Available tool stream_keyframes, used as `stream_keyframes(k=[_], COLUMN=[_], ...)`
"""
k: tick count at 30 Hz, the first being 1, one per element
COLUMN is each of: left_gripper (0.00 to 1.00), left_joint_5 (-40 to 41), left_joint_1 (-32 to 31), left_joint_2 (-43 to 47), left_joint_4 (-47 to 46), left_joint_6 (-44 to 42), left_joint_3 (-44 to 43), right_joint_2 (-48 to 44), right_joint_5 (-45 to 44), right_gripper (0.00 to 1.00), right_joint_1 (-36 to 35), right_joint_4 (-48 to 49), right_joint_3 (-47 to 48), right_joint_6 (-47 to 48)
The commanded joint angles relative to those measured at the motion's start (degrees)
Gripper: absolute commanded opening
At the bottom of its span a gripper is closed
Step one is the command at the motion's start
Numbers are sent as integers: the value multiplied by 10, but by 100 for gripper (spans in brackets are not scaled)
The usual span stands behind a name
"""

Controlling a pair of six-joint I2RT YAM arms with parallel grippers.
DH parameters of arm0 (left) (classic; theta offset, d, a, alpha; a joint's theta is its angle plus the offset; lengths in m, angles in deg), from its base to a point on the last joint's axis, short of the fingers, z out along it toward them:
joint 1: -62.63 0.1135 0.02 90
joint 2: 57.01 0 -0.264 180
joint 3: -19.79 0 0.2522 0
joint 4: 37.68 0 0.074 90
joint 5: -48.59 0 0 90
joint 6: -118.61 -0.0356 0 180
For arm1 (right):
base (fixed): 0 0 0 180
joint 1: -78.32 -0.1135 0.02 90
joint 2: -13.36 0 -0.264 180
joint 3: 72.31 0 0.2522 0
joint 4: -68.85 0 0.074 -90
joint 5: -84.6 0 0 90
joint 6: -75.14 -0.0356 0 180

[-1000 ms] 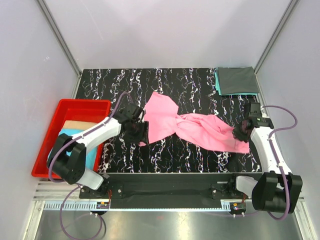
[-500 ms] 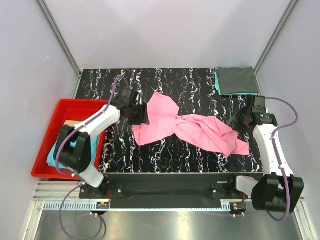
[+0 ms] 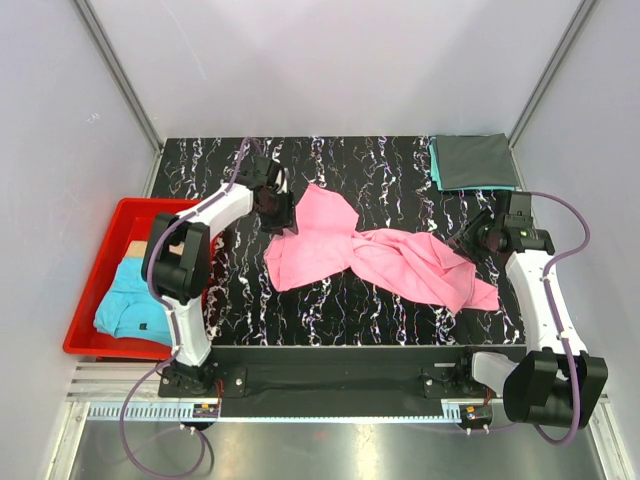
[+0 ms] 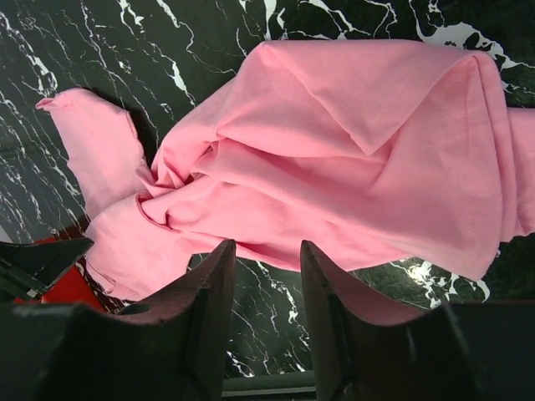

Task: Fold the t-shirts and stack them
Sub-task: Flatten the tshirt out

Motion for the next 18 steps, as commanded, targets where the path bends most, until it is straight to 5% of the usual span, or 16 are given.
stream_keyframes(k=[1, 5, 9, 18], left_gripper=[49, 18, 0, 0], left_joint_5=[-47, -84, -125, -107], left_joint_1=[-2, -7, -11, -33], left_joint_2=[-11, 9, 60, 217], left_joint_4=[4, -21, -28, -30], left_joint_6=[-1, 13, 22, 42], left_joint_3=[-34, -21, 5, 105], right_joint_2=[1, 11, 4, -10], right_joint_5=[16, 7, 9, 23], right_gripper=[44, 44, 44, 44], right_joint_1=[1, 1, 1, 1], right_joint_4=[24, 2, -2, 7], right_joint_3=[1, 21, 25, -15], right_joint_6=[2, 13, 12, -1])
